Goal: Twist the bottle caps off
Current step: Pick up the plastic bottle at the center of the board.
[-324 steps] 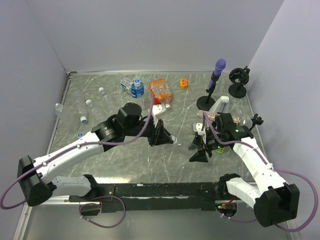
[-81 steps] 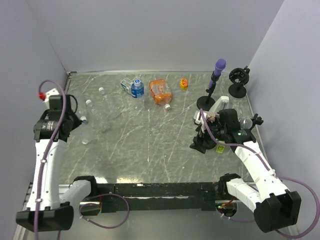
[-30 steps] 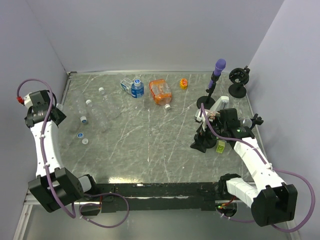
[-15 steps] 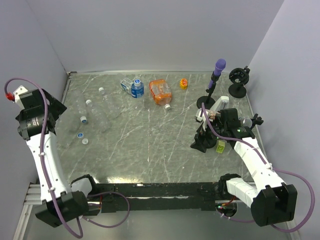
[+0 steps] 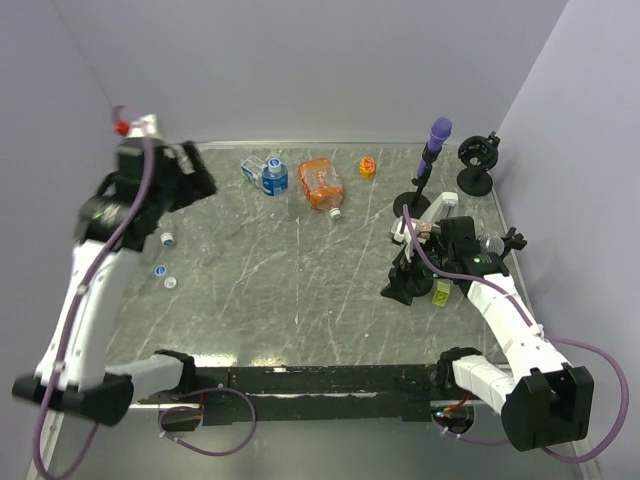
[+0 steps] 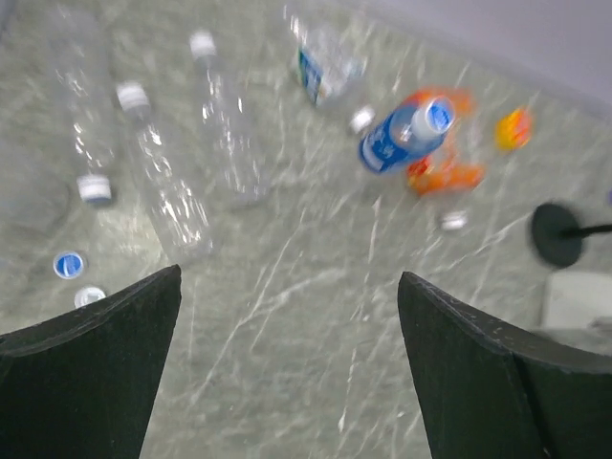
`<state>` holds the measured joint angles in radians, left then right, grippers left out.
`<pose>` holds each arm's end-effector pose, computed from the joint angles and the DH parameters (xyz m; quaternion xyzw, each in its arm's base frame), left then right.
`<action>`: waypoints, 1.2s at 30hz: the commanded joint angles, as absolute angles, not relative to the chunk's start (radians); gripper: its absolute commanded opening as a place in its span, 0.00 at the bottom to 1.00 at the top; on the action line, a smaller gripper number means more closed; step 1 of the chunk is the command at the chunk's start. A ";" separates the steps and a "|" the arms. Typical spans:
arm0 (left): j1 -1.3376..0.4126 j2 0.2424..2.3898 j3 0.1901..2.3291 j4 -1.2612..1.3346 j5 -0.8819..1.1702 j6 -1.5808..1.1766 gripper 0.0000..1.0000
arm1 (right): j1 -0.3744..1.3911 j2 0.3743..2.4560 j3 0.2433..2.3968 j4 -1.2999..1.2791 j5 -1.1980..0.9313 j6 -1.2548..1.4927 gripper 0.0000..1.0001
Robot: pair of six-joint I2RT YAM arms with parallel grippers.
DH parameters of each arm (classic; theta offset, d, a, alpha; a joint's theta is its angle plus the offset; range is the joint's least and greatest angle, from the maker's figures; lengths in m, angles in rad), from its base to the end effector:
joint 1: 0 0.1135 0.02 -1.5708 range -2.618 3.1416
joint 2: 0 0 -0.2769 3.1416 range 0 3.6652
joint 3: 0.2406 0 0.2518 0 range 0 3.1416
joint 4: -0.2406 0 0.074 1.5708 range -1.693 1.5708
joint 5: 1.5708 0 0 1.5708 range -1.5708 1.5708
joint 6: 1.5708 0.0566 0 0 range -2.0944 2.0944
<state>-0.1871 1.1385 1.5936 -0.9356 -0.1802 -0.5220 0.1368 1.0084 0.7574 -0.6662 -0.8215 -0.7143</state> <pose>0.2105 -0.0295 0.4664 -0.1879 0.8319 -0.1071 0.5110 0.1851 0.0673 0.2558 -0.4752 0.7379 0.2787 0.3898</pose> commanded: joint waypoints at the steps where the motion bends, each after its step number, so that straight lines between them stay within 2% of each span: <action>1: -0.285 1.262 1.498 -0.994 -0.351 -0.563 0.97 | 0.127 1.005 0.758 -0.640 -0.842 -0.713 0.99; 5: -0.275 1.305 1.336 -0.824 -0.379 -0.572 0.97 | 0.127 1.020 0.761 -0.643 -0.841 -0.715 0.99; 13: -0.092 1.502 1.220 -0.612 -0.299 -0.643 0.97 | 0.127 1.049 0.767 -0.649 -0.821 -0.719 0.99; 15: -0.072 1.534 1.204 -0.569 -0.301 -0.646 0.99 | 0.127 1.055 0.767 -0.649 -0.815 -0.721 0.99; 26: -0.017 1.785 1.255 -0.519 -0.227 -0.640 0.92 | 0.127 1.086 0.773 -0.657 -0.805 -0.727 0.99; 31: -0.003 1.836 1.233 -0.499 -0.190 -0.635 0.79 | 0.127 1.092 0.773 -0.660 -0.807 -0.732 0.99; 36: -0.003 1.804 1.203 -0.491 -0.153 -0.618 0.49 | 0.127 1.091 0.773 -0.661 -0.808 -0.735 0.99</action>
